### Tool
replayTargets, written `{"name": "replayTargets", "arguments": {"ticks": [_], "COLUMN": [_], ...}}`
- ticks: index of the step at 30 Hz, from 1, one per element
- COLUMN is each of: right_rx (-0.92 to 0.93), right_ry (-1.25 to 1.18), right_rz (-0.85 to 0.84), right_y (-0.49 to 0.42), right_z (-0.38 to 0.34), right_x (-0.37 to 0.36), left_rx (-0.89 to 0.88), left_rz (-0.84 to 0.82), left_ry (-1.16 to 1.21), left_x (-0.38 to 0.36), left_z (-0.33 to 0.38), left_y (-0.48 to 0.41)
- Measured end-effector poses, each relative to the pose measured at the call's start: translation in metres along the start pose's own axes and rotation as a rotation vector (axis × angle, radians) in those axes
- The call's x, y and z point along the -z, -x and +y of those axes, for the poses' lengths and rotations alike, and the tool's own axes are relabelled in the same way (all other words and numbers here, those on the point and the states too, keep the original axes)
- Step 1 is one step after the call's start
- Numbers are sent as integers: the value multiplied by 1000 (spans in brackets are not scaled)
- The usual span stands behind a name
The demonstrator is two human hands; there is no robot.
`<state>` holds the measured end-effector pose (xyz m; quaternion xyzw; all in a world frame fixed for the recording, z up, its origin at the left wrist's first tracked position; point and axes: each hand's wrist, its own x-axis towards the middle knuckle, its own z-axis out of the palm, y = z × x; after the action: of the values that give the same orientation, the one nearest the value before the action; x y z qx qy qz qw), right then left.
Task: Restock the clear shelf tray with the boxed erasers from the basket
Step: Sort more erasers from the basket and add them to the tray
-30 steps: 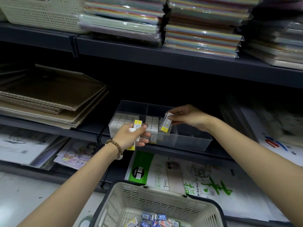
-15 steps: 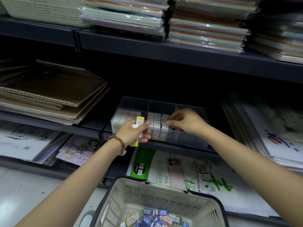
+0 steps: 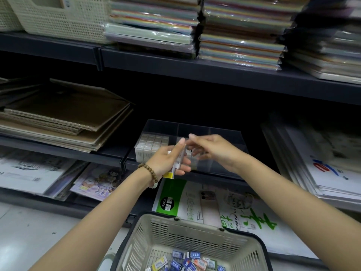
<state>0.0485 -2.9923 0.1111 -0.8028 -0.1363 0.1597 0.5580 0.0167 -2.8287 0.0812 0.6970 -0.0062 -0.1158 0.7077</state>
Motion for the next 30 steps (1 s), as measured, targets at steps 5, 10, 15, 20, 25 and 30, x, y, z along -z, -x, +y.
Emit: {"name": "replayTargets", "arguments": {"ticks": [5, 10, 15, 20, 25, 30], "right_rx": [-16, -10, 1, -85, 8, 59], "right_ry": [-46, -55, -321, -146, -24, 26], "right_rz": [-72, 91, 164, 90, 121, 47], "right_y": [8, 10, 19, 31, 38, 39], "right_z": [4, 15, 9, 6, 0, -6], "right_x": [-4, -10, 2, 14, 22, 26], "left_rx": [1, 36, 198, 198, 42, -32], "left_rz": [-5, 7, 137, -114, -26, 19], "left_ry": [57, 62, 75, 324, 213, 100], "left_x": [-12, -20, -6, 1, 6, -3], "left_z": [1, -3, -5, 14, 12, 8], "left_y": [4, 7, 7, 8, 11, 9]}}
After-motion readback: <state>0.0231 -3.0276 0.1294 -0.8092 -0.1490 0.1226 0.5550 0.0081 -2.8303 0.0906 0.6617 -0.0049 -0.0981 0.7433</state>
